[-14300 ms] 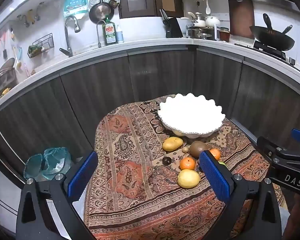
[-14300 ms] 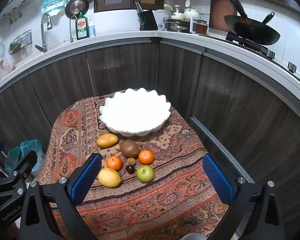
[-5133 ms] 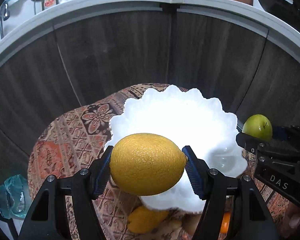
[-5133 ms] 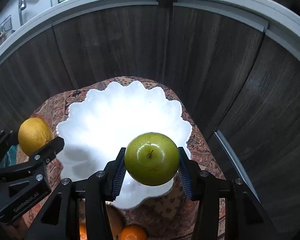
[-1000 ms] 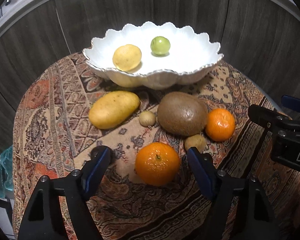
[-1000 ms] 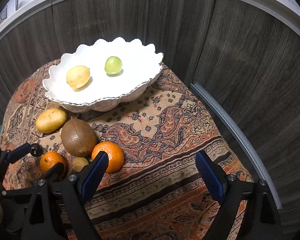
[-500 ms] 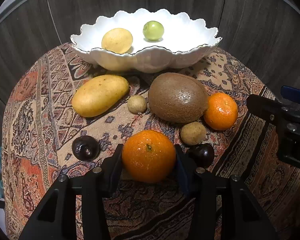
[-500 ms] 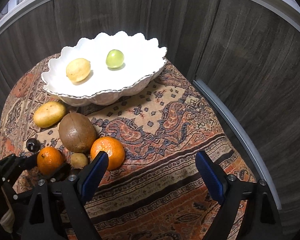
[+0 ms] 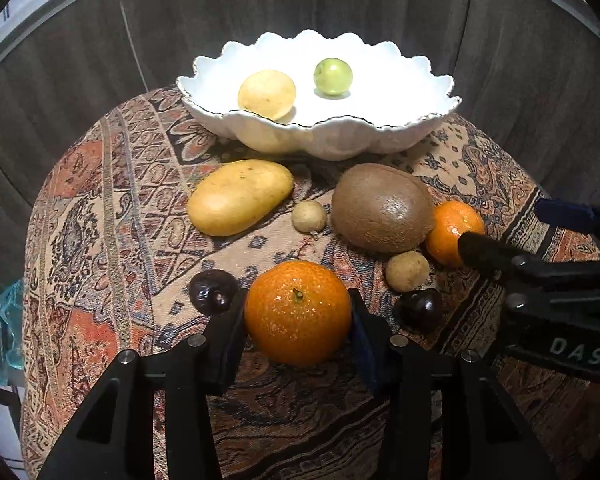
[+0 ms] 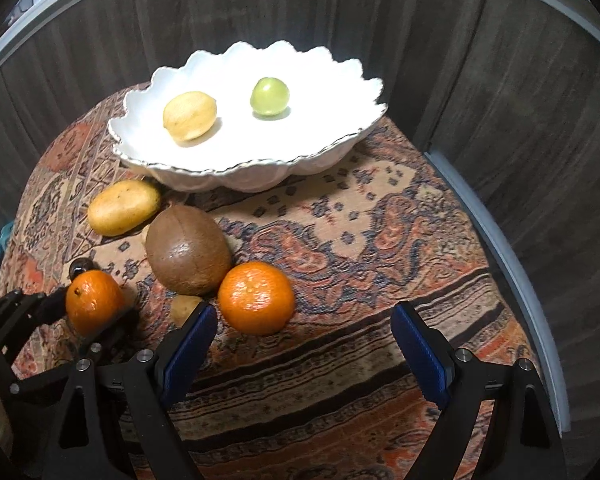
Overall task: Organize fruits
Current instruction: 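Close the right tool on the other mandarin while the left tool lifts its mandarin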
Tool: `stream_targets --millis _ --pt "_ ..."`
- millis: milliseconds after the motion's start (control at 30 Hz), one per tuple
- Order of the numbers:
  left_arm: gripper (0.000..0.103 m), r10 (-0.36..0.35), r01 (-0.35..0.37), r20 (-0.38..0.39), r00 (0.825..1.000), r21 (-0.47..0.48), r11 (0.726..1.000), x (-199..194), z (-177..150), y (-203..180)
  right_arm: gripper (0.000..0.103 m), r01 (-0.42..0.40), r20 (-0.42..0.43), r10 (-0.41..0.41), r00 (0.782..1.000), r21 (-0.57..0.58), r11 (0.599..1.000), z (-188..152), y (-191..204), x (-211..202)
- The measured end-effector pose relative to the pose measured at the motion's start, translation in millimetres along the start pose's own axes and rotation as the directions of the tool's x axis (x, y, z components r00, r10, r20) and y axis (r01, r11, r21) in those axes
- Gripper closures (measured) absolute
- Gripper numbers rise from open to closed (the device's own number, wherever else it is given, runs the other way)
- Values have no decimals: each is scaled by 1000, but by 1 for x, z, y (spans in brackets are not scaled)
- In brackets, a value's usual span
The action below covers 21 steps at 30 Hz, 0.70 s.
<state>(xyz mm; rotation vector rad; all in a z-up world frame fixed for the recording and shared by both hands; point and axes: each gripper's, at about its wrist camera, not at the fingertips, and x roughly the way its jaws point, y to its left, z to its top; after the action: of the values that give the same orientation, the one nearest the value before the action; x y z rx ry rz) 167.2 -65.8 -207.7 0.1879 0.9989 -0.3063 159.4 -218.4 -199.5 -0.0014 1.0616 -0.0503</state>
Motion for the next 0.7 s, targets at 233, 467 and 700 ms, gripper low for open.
stream_targets --millis 233,467,700 --pt "57 5 -5 3 1000 -24 1000 1 0 5 20 -20 -39 19 999 -7 1000 6 5 17" --pt "57 2 -1 4 1000 -37 999 2 2 6 29 -49 -64 48 997 -10 999 10 11 30" --pt "57 2 -2 9 1000 -47 999 0 3 7 55 -98 -77 96 992 -22 995 10 20 34"
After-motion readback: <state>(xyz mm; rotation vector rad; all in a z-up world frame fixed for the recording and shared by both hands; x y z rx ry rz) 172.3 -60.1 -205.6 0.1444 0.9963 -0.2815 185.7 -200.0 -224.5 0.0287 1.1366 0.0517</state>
